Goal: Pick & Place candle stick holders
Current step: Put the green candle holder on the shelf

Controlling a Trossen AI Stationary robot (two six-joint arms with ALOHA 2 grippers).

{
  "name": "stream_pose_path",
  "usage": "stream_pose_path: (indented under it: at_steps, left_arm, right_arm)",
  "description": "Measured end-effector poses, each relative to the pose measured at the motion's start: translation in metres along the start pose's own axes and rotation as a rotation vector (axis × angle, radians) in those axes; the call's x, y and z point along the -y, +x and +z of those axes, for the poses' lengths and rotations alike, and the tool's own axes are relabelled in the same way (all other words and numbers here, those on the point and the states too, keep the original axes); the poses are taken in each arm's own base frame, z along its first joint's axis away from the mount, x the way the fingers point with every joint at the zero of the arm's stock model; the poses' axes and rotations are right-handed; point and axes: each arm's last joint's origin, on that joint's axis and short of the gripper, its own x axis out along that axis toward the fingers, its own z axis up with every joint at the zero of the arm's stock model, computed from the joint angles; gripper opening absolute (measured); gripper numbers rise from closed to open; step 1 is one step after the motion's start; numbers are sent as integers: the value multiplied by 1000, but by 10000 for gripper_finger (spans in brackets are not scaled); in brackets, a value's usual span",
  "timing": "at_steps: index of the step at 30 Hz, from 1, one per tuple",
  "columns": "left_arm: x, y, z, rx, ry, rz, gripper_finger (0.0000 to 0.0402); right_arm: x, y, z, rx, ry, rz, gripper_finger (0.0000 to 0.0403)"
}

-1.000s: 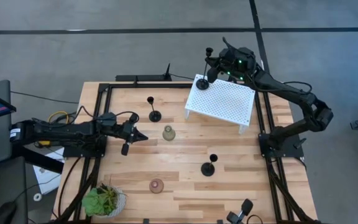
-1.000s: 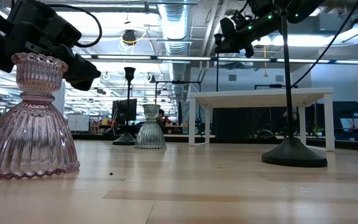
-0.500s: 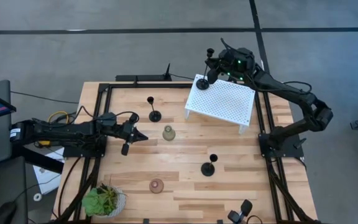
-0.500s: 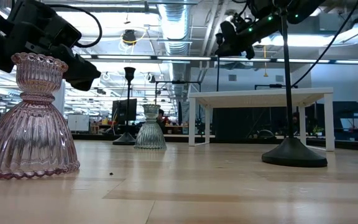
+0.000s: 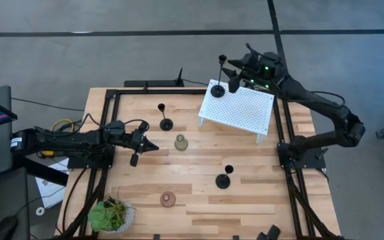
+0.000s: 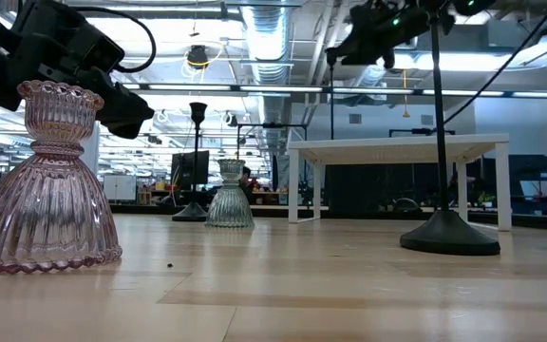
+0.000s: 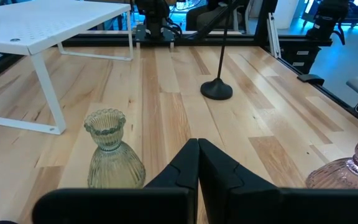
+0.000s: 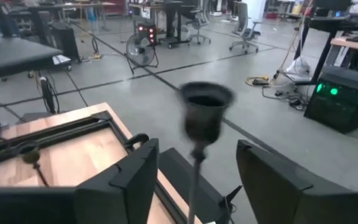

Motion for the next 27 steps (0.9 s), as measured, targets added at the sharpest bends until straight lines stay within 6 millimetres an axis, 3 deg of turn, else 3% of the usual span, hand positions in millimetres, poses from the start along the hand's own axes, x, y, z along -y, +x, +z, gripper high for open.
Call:
stream_pose_path:
  at_steps: [6,16,22,27]
  left_arm:
    - [0,0,0,0,0,0,7]
    - [0,0,0,3,1,0,7]
    - [0,0,0,2,1,0,7]
    - [0,0,0,2,1,0,7]
  right_arm:
    - [-7,-37,17,43,-15,19,226]
    - [-18,-92,35,126,-24,57,214]
    - [-25,-117,27,28,-19,96,192]
    - [-34,-124,9,-158,-13,155,154]
